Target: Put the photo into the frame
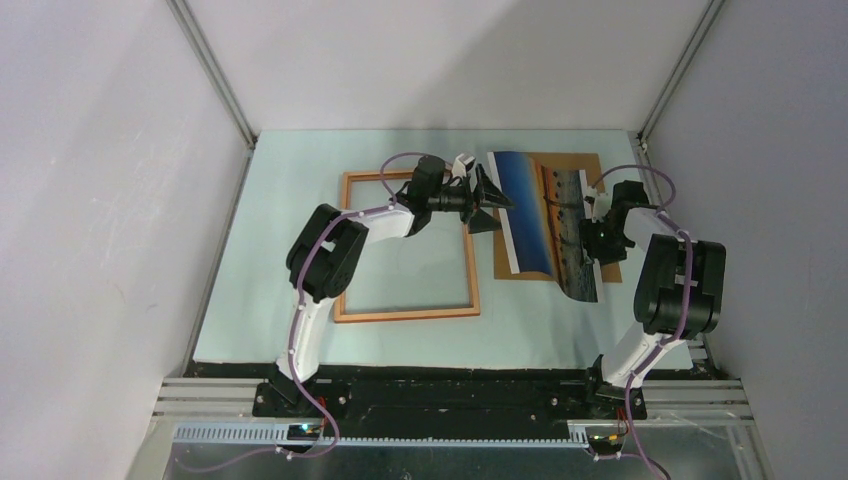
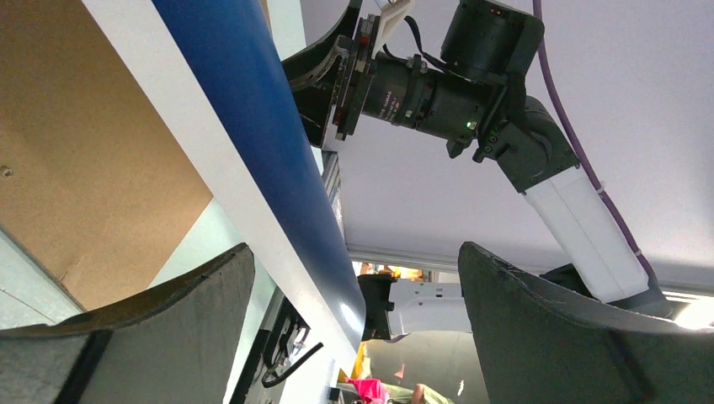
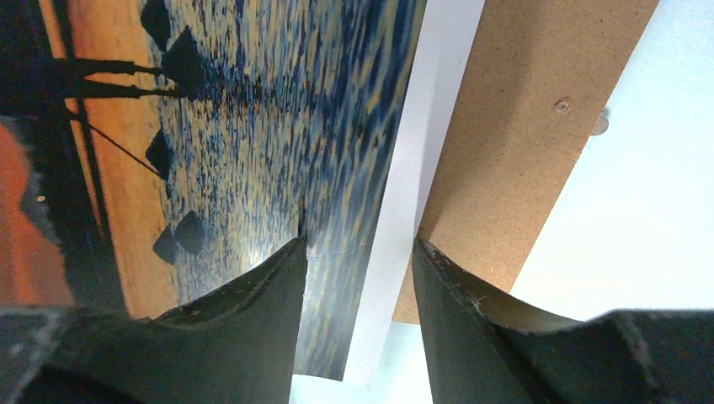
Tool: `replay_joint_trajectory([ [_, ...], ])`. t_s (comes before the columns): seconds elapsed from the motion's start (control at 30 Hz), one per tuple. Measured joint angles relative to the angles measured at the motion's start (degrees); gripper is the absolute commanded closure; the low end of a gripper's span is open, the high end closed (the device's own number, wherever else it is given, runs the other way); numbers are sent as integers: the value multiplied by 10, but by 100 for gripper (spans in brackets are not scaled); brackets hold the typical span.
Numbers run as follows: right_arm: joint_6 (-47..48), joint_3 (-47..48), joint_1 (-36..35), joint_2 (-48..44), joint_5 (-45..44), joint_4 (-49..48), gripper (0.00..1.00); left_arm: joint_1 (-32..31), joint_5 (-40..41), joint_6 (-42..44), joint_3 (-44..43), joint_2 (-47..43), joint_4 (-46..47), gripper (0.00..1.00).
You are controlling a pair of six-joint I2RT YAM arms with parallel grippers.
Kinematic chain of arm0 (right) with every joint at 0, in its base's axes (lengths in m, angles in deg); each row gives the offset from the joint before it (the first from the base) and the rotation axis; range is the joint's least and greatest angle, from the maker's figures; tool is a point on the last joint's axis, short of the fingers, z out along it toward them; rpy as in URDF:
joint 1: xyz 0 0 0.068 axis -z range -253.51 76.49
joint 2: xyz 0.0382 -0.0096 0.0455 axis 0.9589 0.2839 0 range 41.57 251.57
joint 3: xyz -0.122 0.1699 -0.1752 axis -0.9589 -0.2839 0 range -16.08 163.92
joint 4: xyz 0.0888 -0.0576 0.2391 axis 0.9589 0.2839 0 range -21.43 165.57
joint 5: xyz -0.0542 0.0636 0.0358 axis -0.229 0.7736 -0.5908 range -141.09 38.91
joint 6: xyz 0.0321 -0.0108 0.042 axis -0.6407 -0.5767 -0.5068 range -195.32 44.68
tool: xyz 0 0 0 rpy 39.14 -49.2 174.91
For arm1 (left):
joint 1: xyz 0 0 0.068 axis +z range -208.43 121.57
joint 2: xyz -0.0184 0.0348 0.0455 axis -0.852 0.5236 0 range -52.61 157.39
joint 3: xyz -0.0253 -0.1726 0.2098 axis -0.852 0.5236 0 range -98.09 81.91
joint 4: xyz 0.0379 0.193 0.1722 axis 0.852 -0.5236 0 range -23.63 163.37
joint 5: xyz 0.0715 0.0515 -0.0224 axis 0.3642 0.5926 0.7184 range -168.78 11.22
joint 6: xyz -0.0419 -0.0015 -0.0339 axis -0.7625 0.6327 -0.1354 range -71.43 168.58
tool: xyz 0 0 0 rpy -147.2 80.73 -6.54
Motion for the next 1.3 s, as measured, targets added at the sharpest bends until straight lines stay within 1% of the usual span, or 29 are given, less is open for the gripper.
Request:
replay_joint_trajectory([
  [0.4,0,-4,-17,-2,-27,-5,47,0,0,-4,0,0,3,6],
  [0.83,0,-4,-32,-2,-32,-12,46,0,-1,-16,9,0,31,3],
  [0.97,0,-5,-38,-2,-33,-17,47,0,-1,-19,10,0,34,1],
  [1.3,0,-6,-40,-2,-33,-20,47,0,2,-11,10,1,36,0],
])
